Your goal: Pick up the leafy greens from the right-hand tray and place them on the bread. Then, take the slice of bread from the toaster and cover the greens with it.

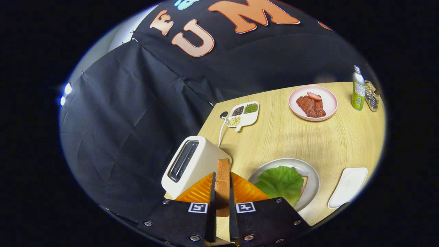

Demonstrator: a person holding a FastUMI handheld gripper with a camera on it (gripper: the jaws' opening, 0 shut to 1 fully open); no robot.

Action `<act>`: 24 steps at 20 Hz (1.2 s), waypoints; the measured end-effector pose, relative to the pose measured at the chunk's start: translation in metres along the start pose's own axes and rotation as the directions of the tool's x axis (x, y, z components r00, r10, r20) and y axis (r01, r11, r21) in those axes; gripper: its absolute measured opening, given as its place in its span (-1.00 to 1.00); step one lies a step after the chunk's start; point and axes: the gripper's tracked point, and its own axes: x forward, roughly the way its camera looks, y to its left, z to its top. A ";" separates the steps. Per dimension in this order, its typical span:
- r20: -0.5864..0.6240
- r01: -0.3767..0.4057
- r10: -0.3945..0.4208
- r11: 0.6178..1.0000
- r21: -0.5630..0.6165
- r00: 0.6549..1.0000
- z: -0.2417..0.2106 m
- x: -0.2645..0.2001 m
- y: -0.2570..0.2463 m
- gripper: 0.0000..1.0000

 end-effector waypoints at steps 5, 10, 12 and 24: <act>-0.006 0.009 -0.009 1.000 0.027 1.000 -0.017 0.012 -0.037 -0.69; -0.014 -0.010 0.011 0.999 0.049 1.000 -0.030 0.026 -0.059 -0.69; -0.017 -0.008 0.009 0.998 0.063 1.000 -0.034 0.029 -0.069 -0.69; -0.021 0.053 -0.052 0.997 0.061 0.998 -0.054 0.037 -0.111 -0.69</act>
